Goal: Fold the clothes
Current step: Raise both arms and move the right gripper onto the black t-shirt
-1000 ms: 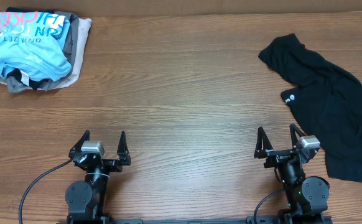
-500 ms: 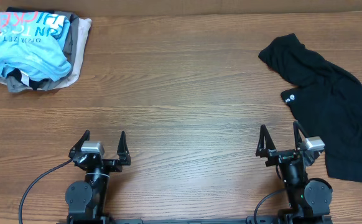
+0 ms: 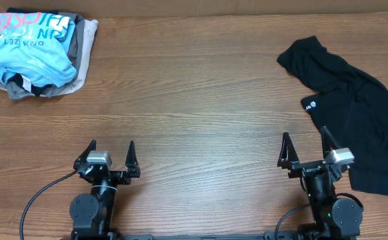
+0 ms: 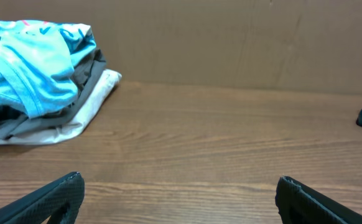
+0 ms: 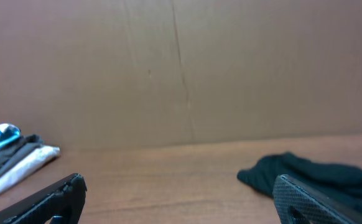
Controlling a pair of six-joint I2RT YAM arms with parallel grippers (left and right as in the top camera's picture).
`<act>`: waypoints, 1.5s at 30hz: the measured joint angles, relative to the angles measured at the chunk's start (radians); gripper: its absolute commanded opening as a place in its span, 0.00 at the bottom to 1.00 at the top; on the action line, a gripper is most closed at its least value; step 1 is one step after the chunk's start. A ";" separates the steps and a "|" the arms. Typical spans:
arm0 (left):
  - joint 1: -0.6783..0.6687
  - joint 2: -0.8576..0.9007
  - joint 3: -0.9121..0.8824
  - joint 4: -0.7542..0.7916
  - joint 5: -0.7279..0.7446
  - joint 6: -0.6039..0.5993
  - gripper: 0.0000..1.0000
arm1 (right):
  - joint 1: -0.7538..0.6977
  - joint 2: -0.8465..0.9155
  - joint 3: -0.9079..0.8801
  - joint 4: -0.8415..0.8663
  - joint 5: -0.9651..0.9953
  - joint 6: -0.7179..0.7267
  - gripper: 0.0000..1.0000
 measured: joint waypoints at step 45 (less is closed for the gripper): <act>0.000 1.216 1.069 -0.590 0.212 0.158 1.00 | 0.000 1.011 0.769 -0.557 -0.210 -0.022 1.00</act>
